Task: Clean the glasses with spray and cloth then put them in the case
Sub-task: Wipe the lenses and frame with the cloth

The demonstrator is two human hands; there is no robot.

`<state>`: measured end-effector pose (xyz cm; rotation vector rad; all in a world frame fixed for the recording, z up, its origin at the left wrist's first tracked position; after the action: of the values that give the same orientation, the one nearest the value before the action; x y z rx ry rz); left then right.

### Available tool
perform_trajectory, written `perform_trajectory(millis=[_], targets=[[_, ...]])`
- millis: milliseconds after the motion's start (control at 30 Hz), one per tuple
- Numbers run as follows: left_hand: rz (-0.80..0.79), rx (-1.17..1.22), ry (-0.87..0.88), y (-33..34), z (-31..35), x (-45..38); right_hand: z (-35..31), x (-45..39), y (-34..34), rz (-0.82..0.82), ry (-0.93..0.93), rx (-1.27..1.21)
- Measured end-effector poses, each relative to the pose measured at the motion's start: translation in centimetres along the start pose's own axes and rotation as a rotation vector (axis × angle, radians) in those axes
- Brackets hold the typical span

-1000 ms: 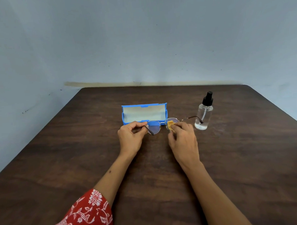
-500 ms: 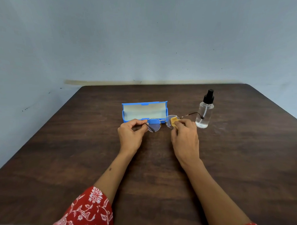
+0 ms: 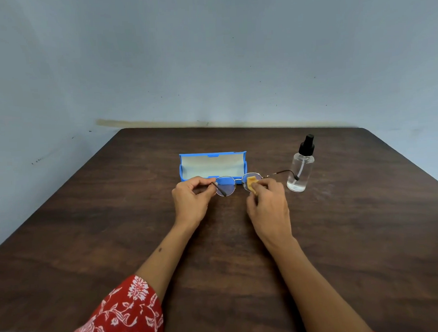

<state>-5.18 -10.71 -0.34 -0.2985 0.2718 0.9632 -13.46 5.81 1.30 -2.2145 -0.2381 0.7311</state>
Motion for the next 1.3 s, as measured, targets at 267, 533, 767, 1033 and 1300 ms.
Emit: perform_trajectory(millis=[267, 533, 767, 1033, 1300], targets=[[-0.008, 0.023, -0.016, 0.1, 0.0, 0.1, 0.5, 0.0, -0.3, 0.037, 0.072, 0.028], [-0.01, 0.021, -0.002, 0.1, 0.1, 0.1, 0.6, 0.0, -0.3, 0.04, 0.087, 0.012], [-0.007, 0.033, 0.002, -0.1, 0.0, 0.1, -0.2, 0.2, 0.1, -0.021, -0.003, 0.052], [-0.015, 0.02, 0.006, 0.0, 0.0, 0.1, 0.4, 0.1, -0.4, 0.036, 0.076, 0.037], [-0.006, 0.042, 0.005, 0.0, 0.1, 0.0, 0.5, 0.1, -0.2, 0.021, 0.105, 0.036]])
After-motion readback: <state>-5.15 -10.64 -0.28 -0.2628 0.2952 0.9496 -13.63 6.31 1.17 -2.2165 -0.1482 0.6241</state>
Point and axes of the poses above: each hand's wrist, its own x-axis away from the middle knuckle, its own y-axis out of the palm, z = x × y, the point moved 7 cm from there along -x, towards the middle knuckle, and after that the axes turned 4 degrees about y, right-handed, at the moved point
